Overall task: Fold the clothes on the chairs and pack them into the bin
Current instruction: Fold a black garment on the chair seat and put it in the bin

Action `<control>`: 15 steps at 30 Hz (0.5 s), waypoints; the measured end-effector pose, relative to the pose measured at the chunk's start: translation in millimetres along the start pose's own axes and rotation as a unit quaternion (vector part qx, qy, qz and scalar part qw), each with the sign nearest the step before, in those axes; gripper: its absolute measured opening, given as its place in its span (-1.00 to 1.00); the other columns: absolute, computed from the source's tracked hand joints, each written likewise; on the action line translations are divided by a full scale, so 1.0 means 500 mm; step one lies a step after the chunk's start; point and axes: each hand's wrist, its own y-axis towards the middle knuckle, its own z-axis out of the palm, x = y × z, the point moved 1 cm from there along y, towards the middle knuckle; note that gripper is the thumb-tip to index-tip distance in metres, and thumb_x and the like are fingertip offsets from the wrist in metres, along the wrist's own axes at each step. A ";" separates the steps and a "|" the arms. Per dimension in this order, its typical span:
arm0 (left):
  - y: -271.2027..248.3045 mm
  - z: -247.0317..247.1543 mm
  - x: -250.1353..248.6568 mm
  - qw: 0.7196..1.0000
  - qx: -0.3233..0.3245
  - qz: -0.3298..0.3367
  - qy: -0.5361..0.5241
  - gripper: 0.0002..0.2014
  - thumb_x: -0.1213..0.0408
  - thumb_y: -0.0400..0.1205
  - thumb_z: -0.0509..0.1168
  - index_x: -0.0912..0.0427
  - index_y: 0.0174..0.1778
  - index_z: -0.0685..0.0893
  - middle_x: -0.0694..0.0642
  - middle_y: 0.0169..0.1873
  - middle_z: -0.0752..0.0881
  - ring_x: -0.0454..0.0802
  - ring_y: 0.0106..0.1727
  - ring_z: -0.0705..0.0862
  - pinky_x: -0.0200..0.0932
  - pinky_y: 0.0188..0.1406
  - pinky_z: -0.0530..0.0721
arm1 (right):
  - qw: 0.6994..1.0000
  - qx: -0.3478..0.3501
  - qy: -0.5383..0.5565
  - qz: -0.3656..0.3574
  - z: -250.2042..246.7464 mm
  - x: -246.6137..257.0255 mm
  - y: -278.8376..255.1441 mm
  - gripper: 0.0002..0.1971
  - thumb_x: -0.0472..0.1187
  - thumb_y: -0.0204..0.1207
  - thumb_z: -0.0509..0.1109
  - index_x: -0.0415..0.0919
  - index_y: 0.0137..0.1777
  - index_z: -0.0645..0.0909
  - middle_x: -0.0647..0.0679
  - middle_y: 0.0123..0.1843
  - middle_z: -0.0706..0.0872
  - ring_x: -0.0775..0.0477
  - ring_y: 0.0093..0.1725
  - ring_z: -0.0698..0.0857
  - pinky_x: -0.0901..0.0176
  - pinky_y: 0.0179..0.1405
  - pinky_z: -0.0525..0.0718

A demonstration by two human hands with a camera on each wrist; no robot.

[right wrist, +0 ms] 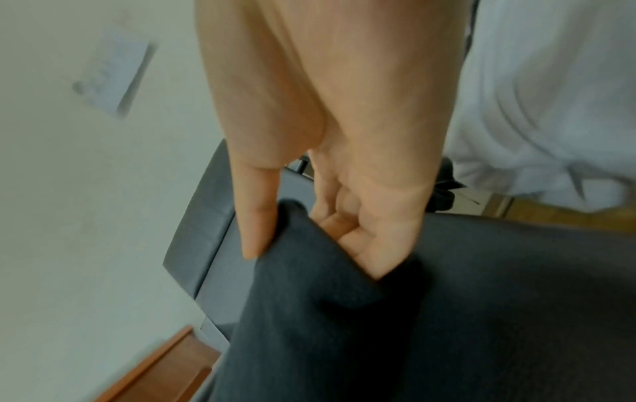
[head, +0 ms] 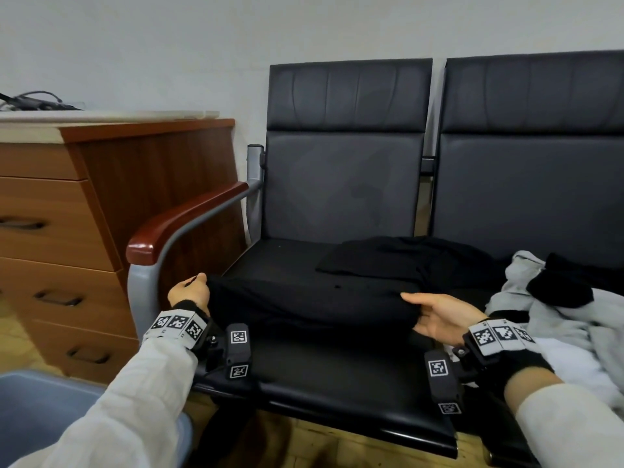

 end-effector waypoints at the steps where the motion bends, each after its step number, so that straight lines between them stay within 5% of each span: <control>1: 0.000 -0.001 0.001 1.000 0.000 -0.001 -0.003 -0.66 0.25 0.63 0.33 0.35 0.26 0.66 0.27 0.28 0.65 0.20 0.31 0.61 0.00 0.42 0.51 | 1.000 0.007 0.004 -0.001 -0.001 0.001 0.000 -0.73 -0.37 0.51 0.40 -0.35 0.21 0.62 -0.23 0.19 0.74 -0.13 0.10 0.73 0.11 -0.24 0.82; 8: -0.006 -0.008 0.000 1.000 -0.013 0.022 0.000 -0.68 0.25 0.62 0.34 0.33 0.24 0.68 0.31 0.25 0.65 0.24 0.28 0.62 0.05 0.38 0.55 | 0.994 -0.083 -0.058 -0.044 -0.006 -0.005 0.012 -0.82 -0.25 0.58 0.38 -0.24 0.16 0.62 -0.12 0.19 0.72 -0.09 0.12 0.68 0.06 -0.02 0.64; 11: -0.008 -0.011 -0.001 0.999 -0.012 0.033 0.010 -0.69 0.24 0.61 0.34 0.30 0.23 0.69 0.32 0.25 0.66 0.24 0.27 0.63 0.06 0.37 0.55 | 0.997 -0.043 -0.004 -0.070 -0.011 0.000 0.010 -0.73 -0.40 0.61 0.27 -0.32 0.28 0.59 -0.20 0.26 0.71 -0.15 0.22 0.67 -0.02 0.26 0.61; 15: -0.010 -0.005 -0.006 0.998 -0.003 0.054 0.009 -0.71 0.24 0.62 0.33 0.28 0.21 0.70 0.31 0.23 0.67 0.24 0.27 0.62 0.05 0.37 0.55 | 0.995 0.023 0.036 -0.088 0.001 0.013 -0.007 -0.71 -0.40 0.65 0.17 -0.23 0.27 0.63 -0.16 0.21 0.75 -0.09 0.18 0.70 0.08 0.07 0.73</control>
